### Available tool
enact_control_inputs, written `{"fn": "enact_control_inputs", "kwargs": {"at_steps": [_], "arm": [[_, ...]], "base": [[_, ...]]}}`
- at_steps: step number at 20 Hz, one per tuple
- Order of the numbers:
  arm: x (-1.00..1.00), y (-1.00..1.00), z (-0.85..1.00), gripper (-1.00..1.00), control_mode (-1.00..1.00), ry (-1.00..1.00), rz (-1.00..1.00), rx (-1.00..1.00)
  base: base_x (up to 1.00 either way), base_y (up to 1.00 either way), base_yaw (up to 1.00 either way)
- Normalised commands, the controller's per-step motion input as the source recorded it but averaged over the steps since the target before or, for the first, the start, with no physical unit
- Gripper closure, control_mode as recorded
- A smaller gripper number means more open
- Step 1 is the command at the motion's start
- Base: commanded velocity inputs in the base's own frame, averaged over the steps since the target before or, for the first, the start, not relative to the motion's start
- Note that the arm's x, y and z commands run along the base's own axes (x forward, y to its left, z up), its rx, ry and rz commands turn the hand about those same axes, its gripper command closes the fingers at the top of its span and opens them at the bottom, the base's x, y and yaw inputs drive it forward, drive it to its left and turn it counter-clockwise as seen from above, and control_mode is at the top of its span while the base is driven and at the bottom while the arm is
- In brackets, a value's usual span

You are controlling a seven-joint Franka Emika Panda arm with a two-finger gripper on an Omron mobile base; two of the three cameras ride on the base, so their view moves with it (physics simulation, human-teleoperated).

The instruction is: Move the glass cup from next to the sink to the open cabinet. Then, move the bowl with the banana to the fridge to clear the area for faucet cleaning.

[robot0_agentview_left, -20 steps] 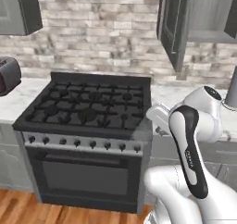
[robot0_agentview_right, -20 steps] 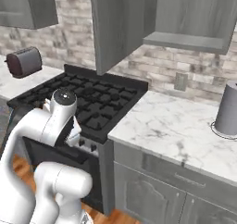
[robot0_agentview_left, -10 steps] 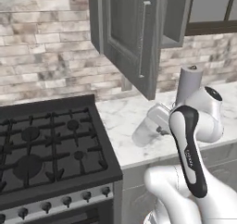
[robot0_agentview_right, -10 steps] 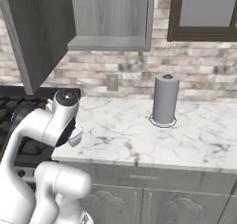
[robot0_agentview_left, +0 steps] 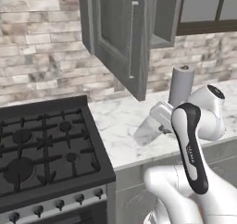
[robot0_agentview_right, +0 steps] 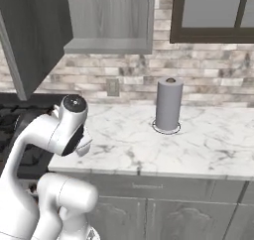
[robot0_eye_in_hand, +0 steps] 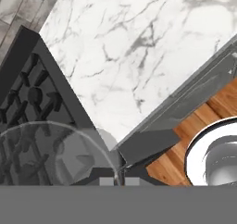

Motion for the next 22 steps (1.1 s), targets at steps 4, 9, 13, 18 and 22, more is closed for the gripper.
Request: {"fn": "enact_control_inputs", "kwargs": {"at_steps": [4, 9, 13, 18, 22], "arm": [[0.00, 0.00, 0.00, 1.00, 1.00, 0.00, 0.00, 0.00], [0.00, 0.00, 0.00, 1.00, 1.00, 0.00, 0.00, 0.00], [0.00, 0.00, 0.00, 1.00, 1.00, 0.00, 0.00, 0.00], [0.00, 0.00, 0.00, 1.00, 1.00, 0.00, 0.00, 0.00], [0.00, 0.00, 0.00, 1.00, 1.00, 0.00, 0.00, 0.00]], "base": [[0.07, -1.00, 0.00], [0.19, -0.98, 0.00], [0.33, -0.18, 0.00], [0.57, 0.48, 0.03], [0.40, 0.93, 0.04]]}}
